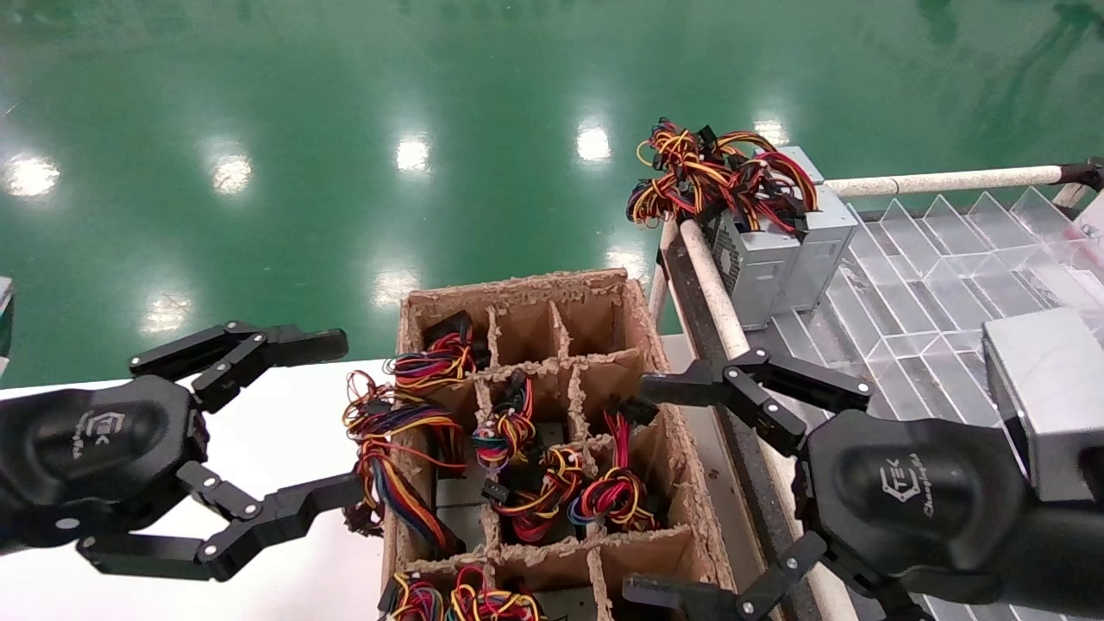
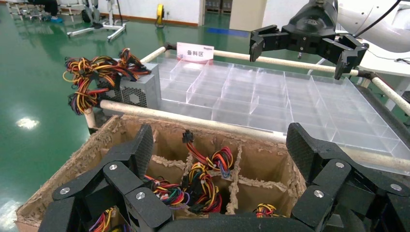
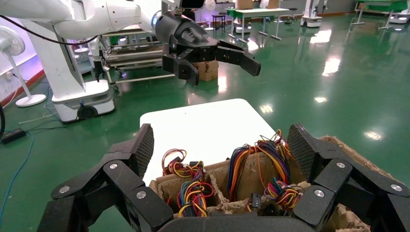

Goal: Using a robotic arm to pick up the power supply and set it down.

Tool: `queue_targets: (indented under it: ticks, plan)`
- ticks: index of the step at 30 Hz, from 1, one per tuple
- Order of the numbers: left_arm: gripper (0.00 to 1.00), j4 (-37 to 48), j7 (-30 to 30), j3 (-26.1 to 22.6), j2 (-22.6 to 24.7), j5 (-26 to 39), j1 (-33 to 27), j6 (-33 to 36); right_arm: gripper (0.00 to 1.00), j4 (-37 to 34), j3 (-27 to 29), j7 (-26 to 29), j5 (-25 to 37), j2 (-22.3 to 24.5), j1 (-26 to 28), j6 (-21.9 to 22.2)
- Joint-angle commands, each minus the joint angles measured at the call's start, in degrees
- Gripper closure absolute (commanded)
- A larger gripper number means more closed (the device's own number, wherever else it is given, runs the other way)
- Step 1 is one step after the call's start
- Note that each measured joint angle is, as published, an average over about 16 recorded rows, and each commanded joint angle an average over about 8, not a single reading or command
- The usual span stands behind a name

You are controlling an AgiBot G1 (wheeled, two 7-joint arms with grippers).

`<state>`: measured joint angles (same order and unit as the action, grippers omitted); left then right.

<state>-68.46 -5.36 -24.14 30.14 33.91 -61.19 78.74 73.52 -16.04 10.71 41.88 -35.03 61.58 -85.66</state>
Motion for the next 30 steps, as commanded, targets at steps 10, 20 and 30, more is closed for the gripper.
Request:
queue_targets:
  ticks: [10, 20, 30]
  plan:
    - [0.00, 0.00, 0.00, 0.00, 0.00, 0.00, 0.00, 0.00, 0.00, -0.01, 0.00, -0.02, 0.01, 0.00, 0.03, 0.00]
    - [0.00, 0.00, 0.00, 0.00, 0.00, 0.00, 0.00, 0.00, 0.00, -0.01, 0.00, -0.02, 0.01, 0.00, 0.03, 0.00]
    - [0.00, 0.00, 0.00, 0.00, 0.00, 0.00, 0.00, 0.00, 0.00, -0.01, 0.00, -0.02, 0.01, 0.00, 0.03, 0.00]
